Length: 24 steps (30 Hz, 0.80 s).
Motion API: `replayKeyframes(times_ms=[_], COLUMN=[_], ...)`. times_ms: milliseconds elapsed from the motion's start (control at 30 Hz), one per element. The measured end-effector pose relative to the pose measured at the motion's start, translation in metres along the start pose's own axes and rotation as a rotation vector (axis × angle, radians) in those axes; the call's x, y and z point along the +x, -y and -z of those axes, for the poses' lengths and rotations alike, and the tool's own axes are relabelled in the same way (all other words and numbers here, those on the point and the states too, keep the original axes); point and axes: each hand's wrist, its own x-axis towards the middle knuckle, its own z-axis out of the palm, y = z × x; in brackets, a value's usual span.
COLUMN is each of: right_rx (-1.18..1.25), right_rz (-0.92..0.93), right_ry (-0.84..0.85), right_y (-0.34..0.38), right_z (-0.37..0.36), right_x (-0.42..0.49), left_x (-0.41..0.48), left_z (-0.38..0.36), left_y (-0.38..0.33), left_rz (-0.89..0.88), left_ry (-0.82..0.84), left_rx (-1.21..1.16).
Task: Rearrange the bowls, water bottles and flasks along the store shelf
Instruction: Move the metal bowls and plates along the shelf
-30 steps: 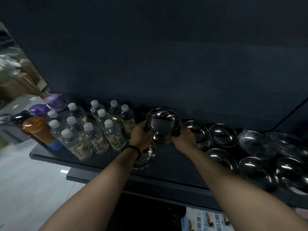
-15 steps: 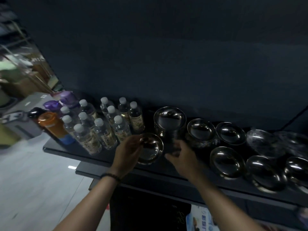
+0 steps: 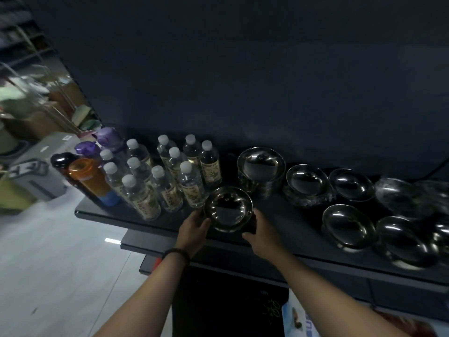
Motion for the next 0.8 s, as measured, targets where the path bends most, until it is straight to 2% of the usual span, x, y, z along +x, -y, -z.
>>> replayKeyframes(times_ms=[100,233,367,567,800], right_rx=[0.018,0.066,0.181,0.18,0.044], right_rz=[0.022,0.104,0.217,0.35,0.259], right_ry=[0.0,0.001,-0.167,-0.365,-0.416], right_y=[-0.003,0.007,0.029,0.058,0.059], right_z=[0.001,0.006,0.034,0.097,0.151], right_x=[0.0,-0.024,-0.054,-0.053,-0.004], left_x=[0.01,-0.034,-0.062,-0.047,0.009], left_z=[-0.004,0.011,0.022,0.006,-0.021], left_y=[0.023,-0.025,-0.066,-0.14,-0.187], left_rz=[-0.005,-0.097,-0.209,-0.479,-0.499], left_ry=[0.013,-0.085,-0.116,-0.126,-0.012], left_rx=[-0.093,-0.149,-0.218,-0.222,-0.158])
